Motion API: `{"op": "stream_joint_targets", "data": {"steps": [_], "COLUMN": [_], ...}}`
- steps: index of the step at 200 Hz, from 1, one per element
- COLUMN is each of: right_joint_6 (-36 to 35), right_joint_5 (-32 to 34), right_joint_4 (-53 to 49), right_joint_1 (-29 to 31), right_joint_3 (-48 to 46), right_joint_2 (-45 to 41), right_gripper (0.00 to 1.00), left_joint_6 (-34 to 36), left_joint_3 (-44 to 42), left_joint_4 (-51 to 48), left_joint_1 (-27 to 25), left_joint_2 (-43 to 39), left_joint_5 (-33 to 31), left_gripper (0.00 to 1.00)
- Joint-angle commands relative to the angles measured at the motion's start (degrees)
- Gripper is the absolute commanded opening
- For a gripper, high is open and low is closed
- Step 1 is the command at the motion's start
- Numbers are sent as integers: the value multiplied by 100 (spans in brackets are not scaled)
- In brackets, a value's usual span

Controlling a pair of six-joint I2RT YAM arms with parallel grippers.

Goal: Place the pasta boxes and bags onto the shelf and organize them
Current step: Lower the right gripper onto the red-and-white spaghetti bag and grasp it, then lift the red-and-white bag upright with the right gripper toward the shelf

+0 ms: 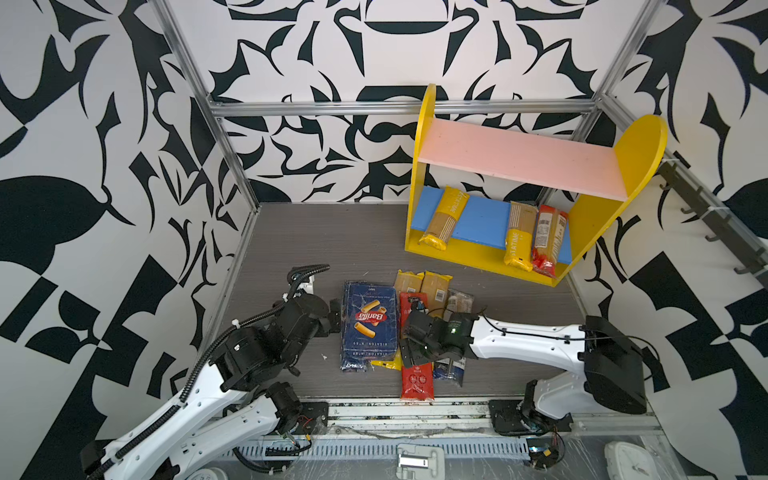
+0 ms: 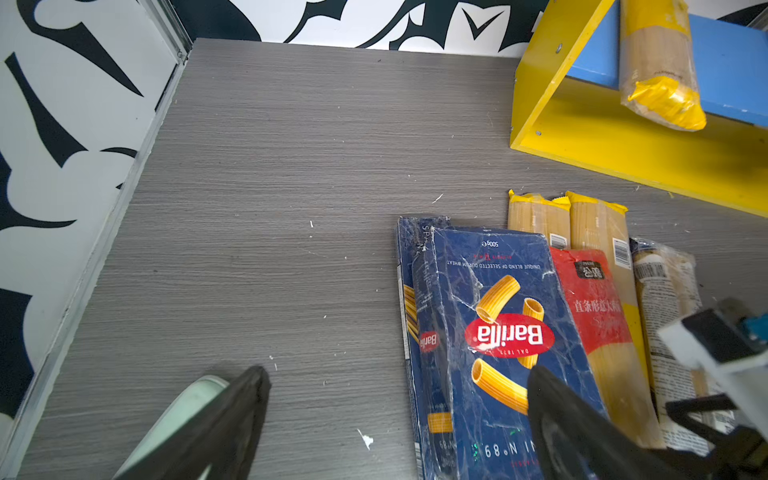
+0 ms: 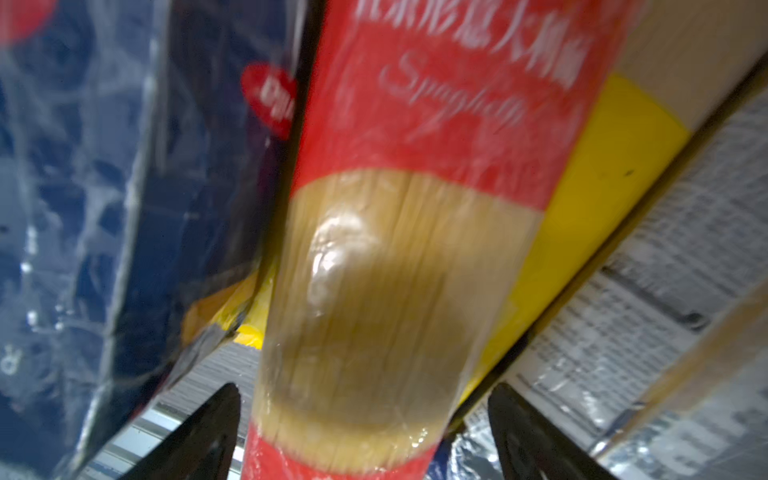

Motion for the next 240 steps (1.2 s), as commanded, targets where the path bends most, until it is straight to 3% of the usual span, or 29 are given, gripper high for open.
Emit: {"op": "stream_joint_targets", "data": {"steps": [1,115,197,229,240], "right_joint_6": [406,1401,1593,1779,1859], "right_joint_5": [249,895,670,720,758], "right_joint_4": [111,-28,510,533,509], "right_joint_1": [219,1034,1244,1417,1439], "right_joint_3": [40,-366,-523,-440,-429], "right_joint_2": [-30,111,560,919,966], "right_gripper": [98,100,99,95,89], "left_joint_6": [-143,-216,-468,-494,-494], "left_joint_3": [36,34,-34,-9,-2], "left_joint_4": [-285,-347,-472,-549,-567], "left_joint_1": [20,19,18,20,12], "left_joint_2": [-48,-149,-451,-501,-499], "left_joint_5": [-34,38,89,94,90], "left_gripper": [99,99,99,99,99]}}
